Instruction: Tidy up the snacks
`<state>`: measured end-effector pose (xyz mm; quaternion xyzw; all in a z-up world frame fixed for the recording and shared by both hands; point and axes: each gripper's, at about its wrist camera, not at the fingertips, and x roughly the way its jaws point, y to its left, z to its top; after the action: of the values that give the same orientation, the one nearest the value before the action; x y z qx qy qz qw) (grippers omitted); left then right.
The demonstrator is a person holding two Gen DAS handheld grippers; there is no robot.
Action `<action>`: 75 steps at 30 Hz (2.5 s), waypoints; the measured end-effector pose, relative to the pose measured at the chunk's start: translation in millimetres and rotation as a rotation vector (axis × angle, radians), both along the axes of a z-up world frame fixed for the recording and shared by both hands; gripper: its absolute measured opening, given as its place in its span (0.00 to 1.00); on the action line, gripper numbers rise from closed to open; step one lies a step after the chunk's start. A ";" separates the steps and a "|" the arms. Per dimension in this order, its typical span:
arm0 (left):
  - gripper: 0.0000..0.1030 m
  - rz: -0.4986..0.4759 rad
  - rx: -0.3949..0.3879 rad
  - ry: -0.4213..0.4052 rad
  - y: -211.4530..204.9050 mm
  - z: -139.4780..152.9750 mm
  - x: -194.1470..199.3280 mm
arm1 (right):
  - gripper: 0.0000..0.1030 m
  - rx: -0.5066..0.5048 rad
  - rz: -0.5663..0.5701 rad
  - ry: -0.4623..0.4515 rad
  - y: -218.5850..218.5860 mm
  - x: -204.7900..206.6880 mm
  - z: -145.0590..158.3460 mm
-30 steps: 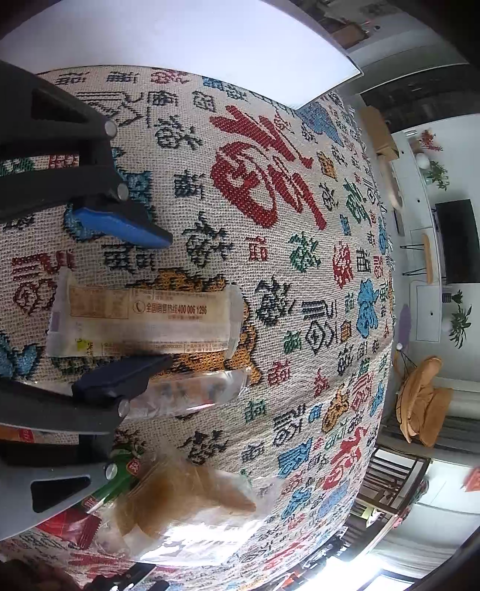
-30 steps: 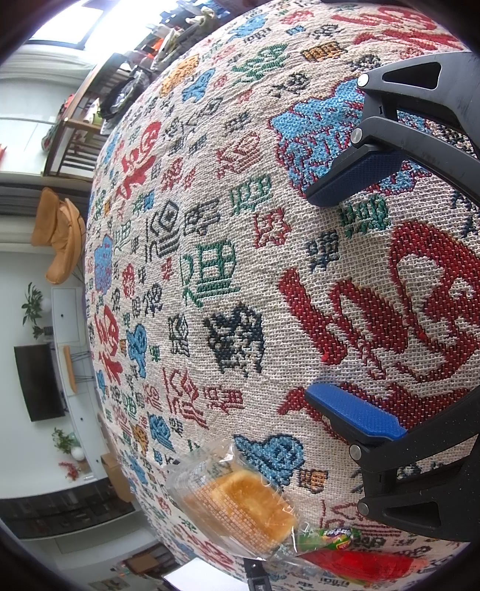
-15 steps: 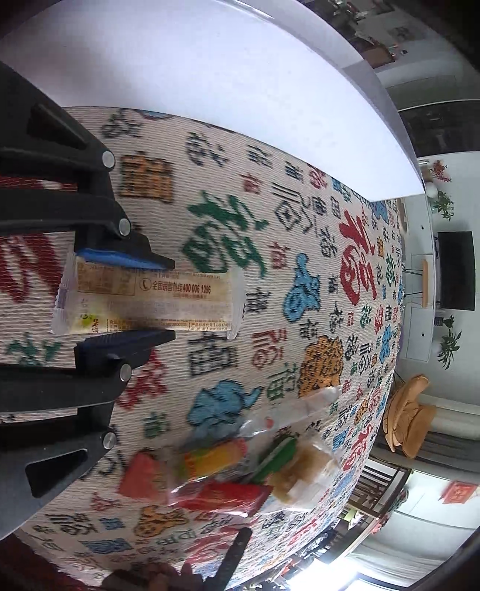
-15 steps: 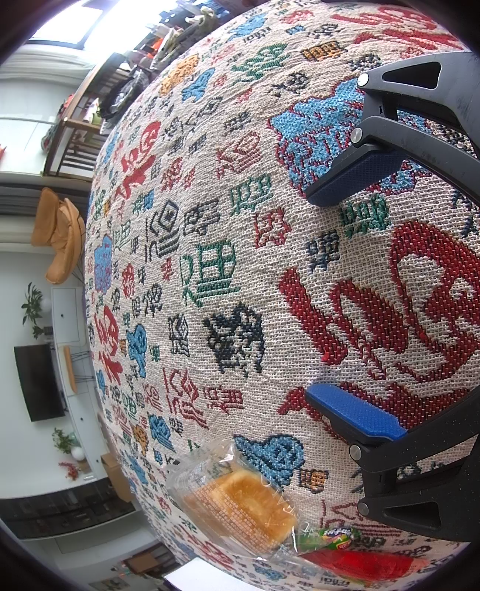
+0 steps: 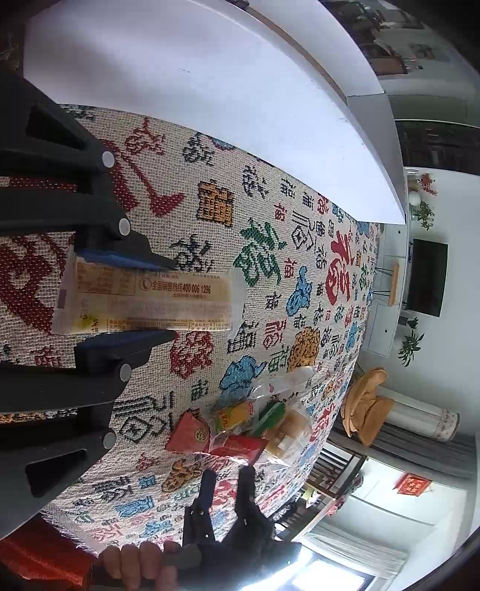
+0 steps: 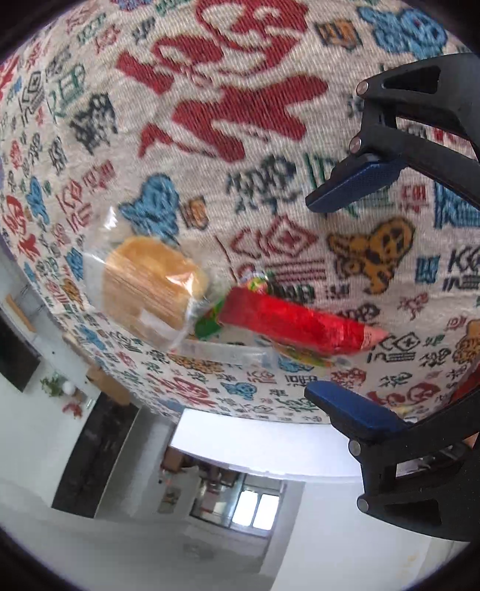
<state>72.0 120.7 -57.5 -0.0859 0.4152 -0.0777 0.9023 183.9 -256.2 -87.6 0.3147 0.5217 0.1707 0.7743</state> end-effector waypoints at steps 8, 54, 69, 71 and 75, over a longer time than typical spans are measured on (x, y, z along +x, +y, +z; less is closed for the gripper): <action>0.29 0.014 -0.018 -0.008 9.9 -4.9 -10.0 | 0.43 -0.085 0.051 0.025 58.8 27.2 -4.3; 0.37 0.407 -0.061 -0.100 253.0 145.1 -50.3 | 0.31 -0.082 0.726 -0.312 367.4 -29.2 198.1; 0.86 0.200 -0.048 -0.116 136.2 115.0 -30.9 | 0.70 -0.634 0.312 -0.298 133.9 -38.4 52.3; 0.92 0.105 -0.063 -0.116 98.3 118.1 -19.0 | 0.70 -0.684 0.143 -0.244 57.9 -40.6 29.6; 0.95 -0.028 -0.054 -0.071 23.5 92.4 14.5 | 0.70 -0.715 -0.127 -0.185 -50.9 -44.1 16.4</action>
<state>86.6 144.2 34.9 -0.1014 0.3816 -0.1047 0.9128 139.8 -307.1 -71.2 0.0393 0.4557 -0.0428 0.8882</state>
